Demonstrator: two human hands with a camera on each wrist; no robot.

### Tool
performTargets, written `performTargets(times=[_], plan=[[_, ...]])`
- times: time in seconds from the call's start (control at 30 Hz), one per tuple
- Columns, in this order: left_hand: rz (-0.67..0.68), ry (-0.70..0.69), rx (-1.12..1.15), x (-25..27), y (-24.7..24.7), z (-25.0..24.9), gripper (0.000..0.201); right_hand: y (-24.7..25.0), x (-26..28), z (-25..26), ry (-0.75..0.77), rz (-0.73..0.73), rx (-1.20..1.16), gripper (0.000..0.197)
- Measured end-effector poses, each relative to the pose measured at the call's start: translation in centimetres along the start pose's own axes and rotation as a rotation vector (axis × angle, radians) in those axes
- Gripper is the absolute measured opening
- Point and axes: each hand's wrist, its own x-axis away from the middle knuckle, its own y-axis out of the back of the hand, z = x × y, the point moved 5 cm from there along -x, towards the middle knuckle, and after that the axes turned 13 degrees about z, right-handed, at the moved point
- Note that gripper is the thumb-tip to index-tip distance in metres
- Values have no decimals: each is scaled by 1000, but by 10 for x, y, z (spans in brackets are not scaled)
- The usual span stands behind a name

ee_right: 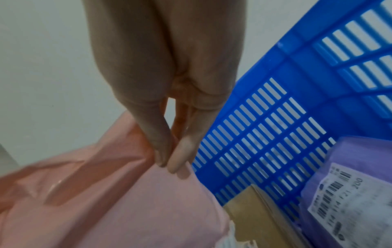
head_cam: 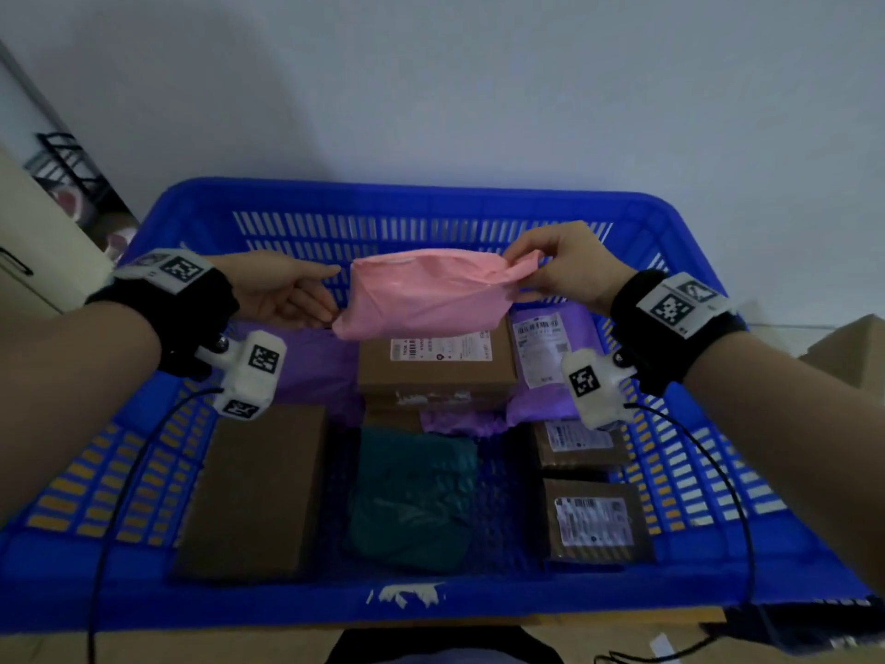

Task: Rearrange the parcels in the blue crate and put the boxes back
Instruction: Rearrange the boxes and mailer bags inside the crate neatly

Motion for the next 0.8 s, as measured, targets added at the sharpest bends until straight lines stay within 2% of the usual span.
performTargets(times=[0.1, 0.17, 0.23, 0.33, 0.47, 0.57, 0.73, 0.8], plan=[[60, 85, -64, -1, -12, -1, 66, 6, -1, -4, 57, -116, 123, 25], [146, 69, -29, -5, -23, -3, 72, 5, -3, -10, 57, -174, 136, 24], [156, -2, 77, -12, -30, -6, 66, 2, -4, -17, 90, -204, 66, 21], [93, -112, 238, -21, -33, -9, 52, -4, -1, -22, 135, -172, 29, 20], [59, -210, 315, -26, -39, -14, 33, -8, 3, -31, 70, -101, 121, 40], [40, -237, 297, -28, -40, -15, 24, -11, 5, -37, 5, -88, -29, 47], [54, -257, 243, -26, -41, -11, 14, -10, 3, -58, -156, -139, -246, 33], [68, -261, 226, -26, -42, -8, 11, -15, 5, -62, -202, -102, -416, 41]])
